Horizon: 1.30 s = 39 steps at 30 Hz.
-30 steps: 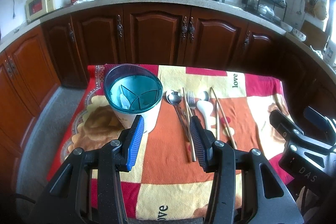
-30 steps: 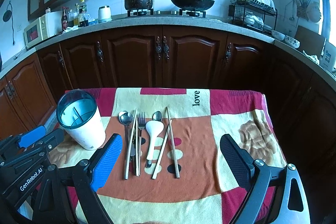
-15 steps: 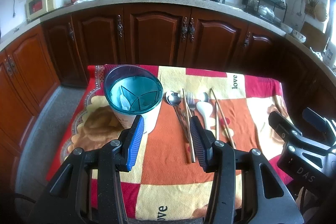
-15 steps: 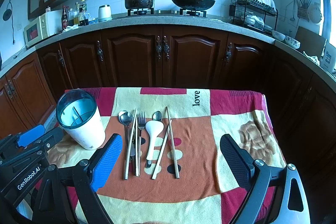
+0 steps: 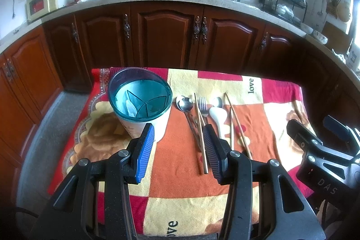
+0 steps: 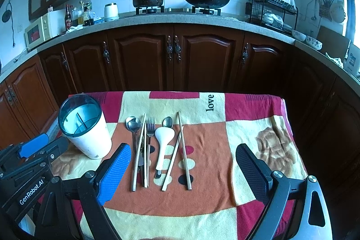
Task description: Organize utensils
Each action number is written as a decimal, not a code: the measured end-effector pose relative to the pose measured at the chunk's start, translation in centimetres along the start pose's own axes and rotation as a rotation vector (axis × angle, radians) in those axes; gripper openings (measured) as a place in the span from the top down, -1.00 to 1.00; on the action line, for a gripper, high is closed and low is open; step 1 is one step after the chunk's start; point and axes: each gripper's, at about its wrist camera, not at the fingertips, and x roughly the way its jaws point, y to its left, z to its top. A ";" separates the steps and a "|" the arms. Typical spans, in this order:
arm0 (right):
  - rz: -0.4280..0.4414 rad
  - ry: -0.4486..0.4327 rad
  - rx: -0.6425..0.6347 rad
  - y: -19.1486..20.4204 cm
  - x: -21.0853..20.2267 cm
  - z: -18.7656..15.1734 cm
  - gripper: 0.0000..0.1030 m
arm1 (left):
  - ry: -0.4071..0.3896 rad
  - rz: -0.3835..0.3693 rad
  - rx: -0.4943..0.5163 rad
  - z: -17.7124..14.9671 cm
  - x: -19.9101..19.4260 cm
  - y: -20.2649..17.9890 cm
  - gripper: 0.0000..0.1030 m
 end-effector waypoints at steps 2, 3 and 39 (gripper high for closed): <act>-0.001 0.006 0.000 0.0 0.2 0.0 -0.80 | 0.002 0.001 -0.003 0.0 0.2 0.1 0.13; -0.002 0.009 0.001 0.0 0.3 0.0 -0.80 | 0.004 0.000 -0.004 0.0 0.2 0.1 0.13; 0.138 0.111 0.019 -2.2 7.0 -1.1 -0.77 | 0.114 -0.034 0.014 -1.4 5.1 0.8 0.13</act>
